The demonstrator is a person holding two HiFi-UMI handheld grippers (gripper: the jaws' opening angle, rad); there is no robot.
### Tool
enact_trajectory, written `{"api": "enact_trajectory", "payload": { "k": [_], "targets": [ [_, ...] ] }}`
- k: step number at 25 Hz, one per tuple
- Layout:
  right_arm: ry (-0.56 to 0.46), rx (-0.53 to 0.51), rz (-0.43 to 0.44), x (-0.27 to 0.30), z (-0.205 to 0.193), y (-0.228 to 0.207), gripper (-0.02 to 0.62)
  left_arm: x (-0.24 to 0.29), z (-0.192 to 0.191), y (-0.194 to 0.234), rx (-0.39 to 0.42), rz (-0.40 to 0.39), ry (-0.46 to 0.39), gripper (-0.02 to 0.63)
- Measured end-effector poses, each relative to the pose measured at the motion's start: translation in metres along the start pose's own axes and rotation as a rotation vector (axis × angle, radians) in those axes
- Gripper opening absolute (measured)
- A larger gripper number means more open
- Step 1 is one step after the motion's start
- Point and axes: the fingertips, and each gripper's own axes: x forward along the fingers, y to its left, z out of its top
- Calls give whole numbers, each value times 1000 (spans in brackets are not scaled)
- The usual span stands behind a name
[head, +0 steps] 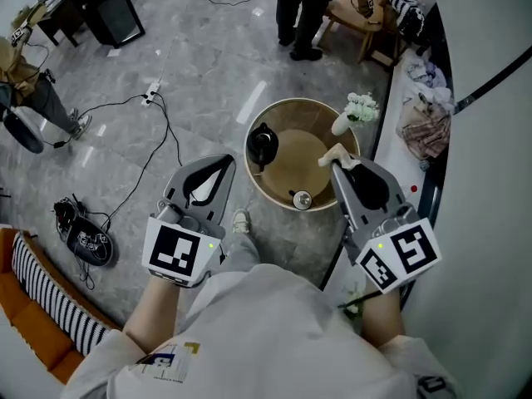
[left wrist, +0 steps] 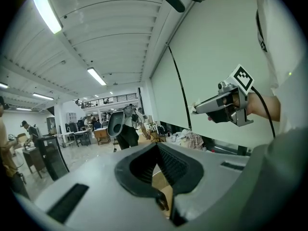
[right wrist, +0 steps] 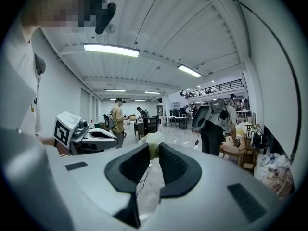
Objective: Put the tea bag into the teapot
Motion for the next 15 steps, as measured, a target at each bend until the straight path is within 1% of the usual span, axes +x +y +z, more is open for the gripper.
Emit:
{"api": "enact_trajectory", "payload": {
  "k": [3,11,15],
  "targets": [
    [5,4,2,33,6,-4,58,17,0,28,16,-19,-4,8],
    [5,11,0,112,27,-7,58,50,-6,97,4,-52,4,8],
    [8,16,-22,142,30,-15,58,68,-6,126,36,-79,-17,8]
  ]
}}
